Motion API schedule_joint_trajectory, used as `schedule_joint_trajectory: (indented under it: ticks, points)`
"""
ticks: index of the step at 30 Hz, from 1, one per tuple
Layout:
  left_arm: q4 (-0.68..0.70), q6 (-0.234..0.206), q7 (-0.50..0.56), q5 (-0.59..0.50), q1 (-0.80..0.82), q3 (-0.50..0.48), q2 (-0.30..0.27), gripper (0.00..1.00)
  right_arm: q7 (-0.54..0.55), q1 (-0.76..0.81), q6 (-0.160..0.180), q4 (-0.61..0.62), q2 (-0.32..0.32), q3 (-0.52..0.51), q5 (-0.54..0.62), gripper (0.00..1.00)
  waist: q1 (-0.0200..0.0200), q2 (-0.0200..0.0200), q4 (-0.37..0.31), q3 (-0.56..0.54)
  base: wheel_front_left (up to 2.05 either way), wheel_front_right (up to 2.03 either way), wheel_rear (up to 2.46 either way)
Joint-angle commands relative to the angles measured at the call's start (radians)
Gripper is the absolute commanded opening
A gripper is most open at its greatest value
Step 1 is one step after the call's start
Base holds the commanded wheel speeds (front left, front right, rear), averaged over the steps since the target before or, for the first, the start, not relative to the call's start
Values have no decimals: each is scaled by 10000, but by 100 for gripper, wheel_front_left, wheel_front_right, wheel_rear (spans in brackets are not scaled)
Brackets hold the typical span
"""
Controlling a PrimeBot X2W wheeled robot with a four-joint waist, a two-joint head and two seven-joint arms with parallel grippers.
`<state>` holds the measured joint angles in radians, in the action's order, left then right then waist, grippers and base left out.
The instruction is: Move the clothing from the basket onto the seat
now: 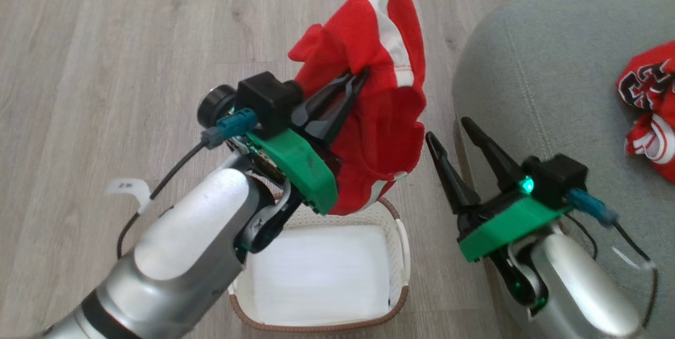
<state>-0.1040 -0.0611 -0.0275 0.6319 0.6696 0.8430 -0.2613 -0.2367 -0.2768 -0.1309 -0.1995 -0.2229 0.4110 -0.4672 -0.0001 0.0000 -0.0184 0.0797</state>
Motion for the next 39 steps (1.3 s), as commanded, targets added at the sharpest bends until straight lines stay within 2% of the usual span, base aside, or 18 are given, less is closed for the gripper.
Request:
schedule_joint_trajectory:
  ticks: [1, 12, 23, 24, 25, 33, 39]
  points:
    - [364, 19, 12, -10, 583, -353, -96, 0, 63, -416, 2, 184, -53, 217, -71, 100, 1, 0, 58, -18, 0, 0, 0]
    - [465, 302, 145, 57, 568, 305, 480, 0, 385, -2368, 2, -2111, -341, 2170, -1382, 100, 1, 0, 724, -79, 0, 0, 0]
    - [474, 445, 235, 123, 466, 720, 708, 0, -82, -3280, 2, -3241, -413, 3691, -2183, 100, 1, 0, 1101, -223, 0, 0, 0]
    - [475, 445, 240, 132, 453, 732, 699, 0, -112, -3322, 2, -3288, -435, 3776, -2261, 43, 1, 0, 1112, -230, 0, 0, 0]
    - [473, 442, 243, 139, 442, 740, 689, 0, -139, -3360, 2, -3324, -453, 3858, -2336, 0, 1, 0, 1118, -235, 0, 0, 0]
    - [461, 354, 235, 195, 333, 739, 578, 0, -243, -3482, 2, -3340, -574, 4026, -2639, 0, 1, 0, 1017, -273, 0, 0, 0]
    - [473, 249, 154, 235, 200, 674, 432, 0, -248, -3126, 2, -2853, -694, 3055, -2289, 0, 1, 0, 892, -254, 0, 0, 0]
